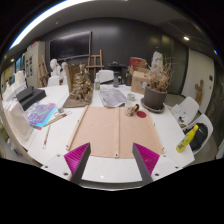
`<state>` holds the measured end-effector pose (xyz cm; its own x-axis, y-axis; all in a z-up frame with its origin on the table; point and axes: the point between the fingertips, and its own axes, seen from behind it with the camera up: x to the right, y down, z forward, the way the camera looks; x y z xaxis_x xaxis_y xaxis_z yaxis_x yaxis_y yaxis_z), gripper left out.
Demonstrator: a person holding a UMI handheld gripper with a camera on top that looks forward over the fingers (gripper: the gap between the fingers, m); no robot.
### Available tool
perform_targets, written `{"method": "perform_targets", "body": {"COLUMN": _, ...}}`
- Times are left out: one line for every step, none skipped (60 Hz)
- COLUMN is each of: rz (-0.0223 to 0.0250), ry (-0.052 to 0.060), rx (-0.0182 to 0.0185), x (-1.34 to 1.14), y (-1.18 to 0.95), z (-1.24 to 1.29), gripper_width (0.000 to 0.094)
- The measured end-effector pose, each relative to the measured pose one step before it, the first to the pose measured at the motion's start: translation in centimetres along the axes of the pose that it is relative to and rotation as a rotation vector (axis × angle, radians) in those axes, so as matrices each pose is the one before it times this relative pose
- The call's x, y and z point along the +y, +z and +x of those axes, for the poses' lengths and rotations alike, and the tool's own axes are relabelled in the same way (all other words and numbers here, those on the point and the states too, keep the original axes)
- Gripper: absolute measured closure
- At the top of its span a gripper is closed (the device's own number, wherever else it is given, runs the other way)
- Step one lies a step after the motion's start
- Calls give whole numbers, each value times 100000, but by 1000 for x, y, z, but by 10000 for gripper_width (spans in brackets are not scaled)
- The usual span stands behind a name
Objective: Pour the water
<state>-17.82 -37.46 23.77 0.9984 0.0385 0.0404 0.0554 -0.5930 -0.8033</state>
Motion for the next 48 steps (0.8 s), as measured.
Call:
{"method": "perform_targets", "body": {"rz": 3, "ry": 137, "rx": 995, "x": -47, "y": -97, "z": 439, "gripper_width": 73}}
{"method": "perform_targets", "body": {"rz": 213, "ry": 203, "rx": 1097, "x": 37, "y": 191, "z": 391, "gripper_width": 73}}
{"method": "perform_targets", "body": {"rz": 170, "ry": 225, "rx": 999, "x": 11, "y": 71, "z": 584, "gripper_width": 73}}
{"method": "perform_targets", "body": {"rz": 8, "ry": 208, "rx": 850, "x": 9, "y": -20, "z": 775, "gripper_width": 73}}
{"method": "perform_targets", "body": {"rz": 65, "ry": 228, "rx": 885, "x": 119, "y": 259, "z": 624, "gripper_width": 73}}
{"method": "perform_targets", "body": {"rz": -38, "ry": 237, "rx": 851, "x": 71, "y": 121, "z": 773, "gripper_width": 74}}
{"method": "perform_targets", "body": {"rz": -32, "ry": 250, "rx": 1070, "x": 55, "y": 13, "z": 265, "gripper_width": 74}}
{"method": "perform_targets", "body": {"rz": -35, "ry": 263, "rx": 511, "x": 122, "y": 230, "z": 1399, "gripper_width": 74}}
{"method": "perform_targets", "body": {"rz": -120, "ry": 269, "rx": 816, "x": 86, "y": 122, "z": 940, "gripper_width": 73}}
{"method": "perform_targets", "body": {"rz": -62, "ry": 222, "rx": 825, "x": 97, "y": 152, "z": 896, "gripper_width": 75}}
{"method": "perform_targets", "body": {"rz": 41, "ry": 192, "rx": 785, "x": 102, "y": 136, "z": 873, "gripper_width": 75}}
{"method": "perform_targets", "body": {"rz": 176, "ry": 129, "rx": 811, "x": 63, "y": 157, "z": 900, "gripper_width": 75}}
{"method": "perform_targets", "body": {"rz": 105, "ry": 151, "rx": 798, "x": 102, "y": 152, "z": 917, "gripper_width": 75}}
{"method": "perform_targets", "body": {"rz": 49, "ry": 250, "rx": 840, "x": 144, "y": 143, "z": 955, "gripper_width": 76}}
{"method": "perform_targets", "body": {"rz": 41, "ry": 272, "rx": 844, "x": 144, "y": 150, "z": 976, "gripper_width": 76}}
{"method": "perform_targets", "body": {"rz": 48, "ry": 292, "rx": 795, "x": 156, "y": 138, "z": 956, "gripper_width": 75}}
{"method": "perform_targets", "body": {"rz": 142, "ry": 279, "rx": 733, "x": 183, "y": 183, "z": 971, "gripper_width": 75}}
{"method": "perform_targets", "body": {"rz": 268, "ry": 233, "rx": 693, "x": 164, "y": 143, "z": 992, "gripper_width": 75}}
{"method": "perform_targets", "body": {"rz": 292, "ry": 294, "rx": 752, "x": 155, "y": 175, "z": 1021, "gripper_width": 75}}
{"method": "perform_targets", "body": {"rz": 245, "ry": 341, "rx": 792, "x": 113, "y": 187, "z": 1126, "gripper_width": 75}}
{"method": "perform_targets", "body": {"rz": 255, "ry": 448, "rx": 1010, "x": 225, "y": 188, "z": 1072, "gripper_width": 75}}
{"method": "perform_targets", "body": {"rz": 287, "ry": 480, "rx": 1123, "x": 384, "y": 218, "z": 1051, "gripper_width": 75}}
{"method": "perform_targets", "body": {"rz": 210, "ry": 402, "rx": 1044, "x": 282, "y": 223, "z": 1085, "gripper_width": 76}}
{"method": "perform_targets", "body": {"rz": 271, "ry": 485, "rx": 985, "x": 266, "y": 239, "z": 1075, "gripper_width": 73}}
{"method": "perform_targets", "body": {"rz": 324, "ry": 639, "rx": 988, "x": 268, "y": 270, "z": 1105, "gripper_width": 72}}
{"method": "perform_targets", "body": {"rz": 422, "ry": 683, "rx": 967, "x": 249, "y": 308, "z": 1075, "gripper_width": 73}}
{"method": "perform_targets", "body": {"rz": 500, "ry": 651, "rx": 943, "x": 224, "y": 322, "z": 1044, "gripper_width": 73}}
{"method": "perform_targets", "body": {"rz": 425, "ry": 522, "rx": 879, "x": 223, "y": 358, "z": 1080, "gripper_width": 75}}
{"method": "perform_targets", "body": {"rz": 252, "ry": 519, "rx": 798, "x": 330, "y": 328, "z": 1049, "gripper_width": 76}}
{"method": "perform_targets", "body": {"rz": 148, "ry": 563, "rx": 793, "x": 307, "y": 345, "z": 1014, "gripper_width": 74}}
{"method": "perform_targets", "body": {"rz": 194, "ry": 609, "rx": 737, "x": 285, "y": 368, "z": 993, "gripper_width": 76}}
{"method": "perform_targets", "body": {"rz": 247, "ry": 571, "rx": 635, "x": 261, "y": 349, "z": 978, "gripper_width": 75}}
{"method": "perform_targets", "body": {"rz": 296, "ry": 500, "rx": 488, "x": 239, "y": 404, "z": 900, "gripper_width": 78}}
{"method": "perform_targets", "body": {"rz": 324, "ry": 407, "rx": 353, "x": 210, "y": 387, "z": 871, "gripper_width": 76}}
{"method": "perform_targets", "body": {"rz": 495, "ry": 352, "rx": 243, "x": 152, "y": 403, "z": 797, "gripper_width": 77}}
{"method": "perform_targets", "body": {"rz": 692, "ry": 314, "rx": 245, "x": 119, "y": 399, "z": 854, "gripper_width": 76}}
{"method": "perform_targets", "body": {"rz": 860, "ry": 212, "rx": 247, "x": 92, "y": 393, "z": 821, "gripper_width": 76}}
{"method": "perform_targets", "body": {"rz": 903, "ry": 139, "rx": 248, "x": 32, "y": 437, "z": 750, "gripper_width": 75}}
{"method": "perform_targets", "body": {"rz": 654, "ry": 73, "rx": 248, "x": 75, "y": 436, "z": 718, "gripper_width": 75}}
{"method": "perform_targets", "body": {"rz": 308, "ry": 104, "rx": 294, "x": 150, "y": 511, "z": 710, "gripper_width": 78}}
{"method": "perform_targets", "body": {"rz": 101, "ry": 221, "rx": 300, "x": 175, "y": 536, "z": 668, "gripper_width": 77}}
{"method": "perform_targets", "body": {"rz": 202, "ry": 316, "rx": 142, "x": 108, "y": 553, "z": 620, "gripper_width": 78}}
{"method": "perform_targets", "body": {"rz": 296, "ry": 352, "rx": -64, "x": 48, "y": 609, "z": 574, "gripper_width": 79}}
{"method": "perform_targets", "body": {"rz": 381, "ry": 453, "rx": -243, "x": 31, "y": 635, "z": 517, "gripper_width": 80}}
{"method": "perform_targets", "body": {"rz": 383, "ry": 577, "rx": -329, "x": 24, "y": 649, "z": 441, "gripper_width": 79}}
{"method": "perform_targets", "body": {"rz": 317, "ry": 743, "rx": -356, "x": 50, "y": 670, "z": 442, "gripper_width": 79}}
{"method": "perform_targets", "body": {"rz": 253, "ry": 807, "rx": -353, "x": 23, "y": 718, "z": 453, "gripper_width": 79}}
{"method": "perform_targets", "body": {"rz": 167, "ry": 850, "rx": -412, "x": 66, "y": 693, "z": 408, "gripper_width": 79}}
